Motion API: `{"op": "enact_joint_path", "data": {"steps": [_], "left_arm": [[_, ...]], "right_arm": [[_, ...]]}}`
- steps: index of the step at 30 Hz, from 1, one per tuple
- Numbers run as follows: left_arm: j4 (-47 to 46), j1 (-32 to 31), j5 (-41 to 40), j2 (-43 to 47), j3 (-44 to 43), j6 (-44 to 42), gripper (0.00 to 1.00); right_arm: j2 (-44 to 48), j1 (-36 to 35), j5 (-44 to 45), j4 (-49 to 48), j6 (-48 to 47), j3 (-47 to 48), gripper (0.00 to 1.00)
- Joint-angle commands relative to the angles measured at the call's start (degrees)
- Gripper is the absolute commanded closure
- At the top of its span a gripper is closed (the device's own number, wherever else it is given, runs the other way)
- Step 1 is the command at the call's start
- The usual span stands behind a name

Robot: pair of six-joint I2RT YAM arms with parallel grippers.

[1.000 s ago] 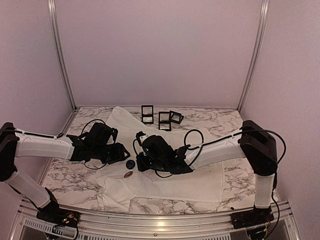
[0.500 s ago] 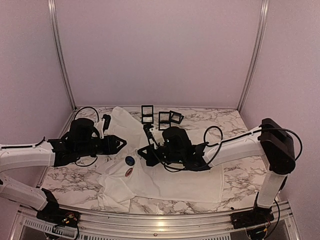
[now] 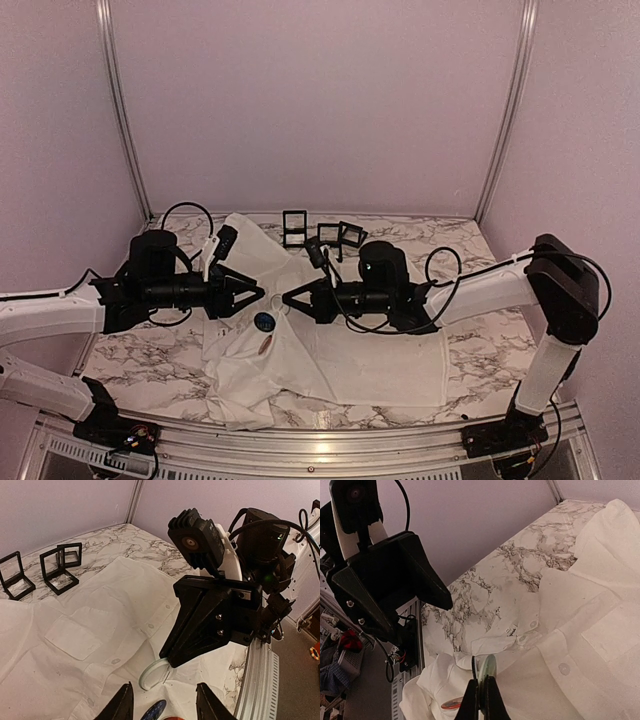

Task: Remove the brooch from the garment
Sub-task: Pass from the right arm to the left

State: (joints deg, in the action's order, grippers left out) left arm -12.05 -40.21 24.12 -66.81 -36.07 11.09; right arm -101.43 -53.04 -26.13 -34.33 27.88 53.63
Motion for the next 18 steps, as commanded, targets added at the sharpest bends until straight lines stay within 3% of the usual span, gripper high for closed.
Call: {"op": "enact_joint_path", "data": {"steps": [1, 13, 18], "left_arm": [[-2.3, 1.1, 8.2, -1.6, -1.0, -6.8, 0.56], [-3.3, 1.7, 11.8, -3.4, -1.2, -3.3, 0.60], [-2.4, 1.7, 11.3, -1.8, 0.3, -5.6, 0.63]], "right_arm": [[1.2, 0.8, -8.3, -4.3, 0.6, 0.7, 1.00], [0.7, 1.4, -13.7, -0.7, -2.5, 3.6, 1.00], [0.2, 1.4, -15.5, 3.5, -5.3, 6.2, 1.00]]}}
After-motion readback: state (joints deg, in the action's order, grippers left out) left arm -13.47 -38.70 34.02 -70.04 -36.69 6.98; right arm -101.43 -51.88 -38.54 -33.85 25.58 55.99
